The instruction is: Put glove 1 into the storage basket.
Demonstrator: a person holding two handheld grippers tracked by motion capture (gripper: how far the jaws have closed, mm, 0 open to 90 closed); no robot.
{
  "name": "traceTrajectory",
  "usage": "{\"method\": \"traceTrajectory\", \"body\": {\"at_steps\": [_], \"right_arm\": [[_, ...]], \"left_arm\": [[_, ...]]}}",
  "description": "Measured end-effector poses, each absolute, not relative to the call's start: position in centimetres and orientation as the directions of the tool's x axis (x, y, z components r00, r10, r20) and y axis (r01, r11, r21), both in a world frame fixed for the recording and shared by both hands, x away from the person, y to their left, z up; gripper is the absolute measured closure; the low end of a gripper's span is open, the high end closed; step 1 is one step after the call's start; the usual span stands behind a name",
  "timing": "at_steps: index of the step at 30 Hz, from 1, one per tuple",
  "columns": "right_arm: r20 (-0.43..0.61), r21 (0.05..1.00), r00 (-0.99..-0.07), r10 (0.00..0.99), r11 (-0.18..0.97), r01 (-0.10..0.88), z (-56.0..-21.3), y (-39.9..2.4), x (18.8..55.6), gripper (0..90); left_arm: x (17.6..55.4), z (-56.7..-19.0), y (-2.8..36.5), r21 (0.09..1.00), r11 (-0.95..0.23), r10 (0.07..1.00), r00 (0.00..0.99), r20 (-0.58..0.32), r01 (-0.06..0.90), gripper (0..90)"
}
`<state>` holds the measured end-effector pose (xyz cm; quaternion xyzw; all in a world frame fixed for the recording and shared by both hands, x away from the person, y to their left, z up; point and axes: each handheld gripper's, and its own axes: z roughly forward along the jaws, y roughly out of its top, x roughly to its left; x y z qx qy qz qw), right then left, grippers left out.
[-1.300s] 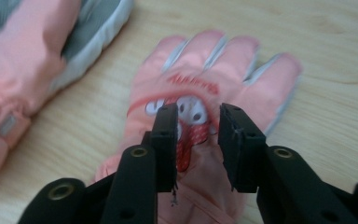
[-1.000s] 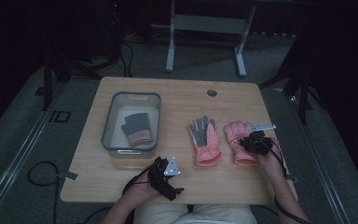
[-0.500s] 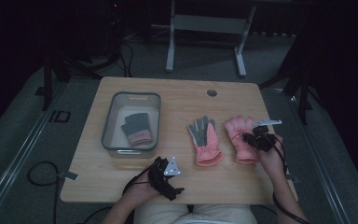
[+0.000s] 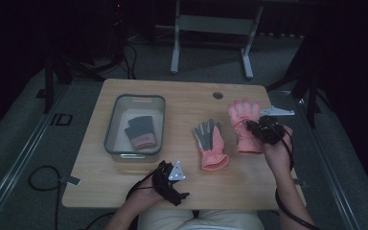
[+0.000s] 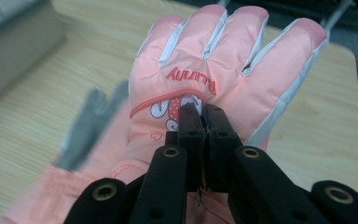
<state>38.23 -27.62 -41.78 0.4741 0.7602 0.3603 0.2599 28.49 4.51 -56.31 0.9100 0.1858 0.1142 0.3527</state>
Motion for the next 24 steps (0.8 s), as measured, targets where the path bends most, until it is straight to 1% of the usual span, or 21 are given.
{"method": "traceTrajectory", "body": {"at_steps": [6,11,18,24], "right_arm": [[-0.058,0.820,-0.444,0.894,0.296,0.490,-39.7,-25.1,37.4,87.0],[-0.051,0.822,-0.458,0.888,0.298,0.486,-39.4,-23.5,37.0,86.9],[-0.025,0.811,-0.479,0.877,0.298,0.503,-40.4,-20.4,36.6,86.9],[-0.050,0.785,-0.478,0.877,0.331,0.524,-42.6,-18.4,36.6,86.8]], "left_arm": [[28.5,-56.3,4.5,0.687,-0.678,0.422,0.904,0.071,0.263,1.8],[28.5,-56.3,4.5,0.685,-0.680,0.419,0.905,0.071,0.261,1.8],[28.4,-56.4,4.5,0.684,-0.681,0.418,0.906,0.070,0.261,1.8],[28.4,-56.4,4.5,0.685,-0.680,0.417,0.906,0.067,0.263,1.7]]}}
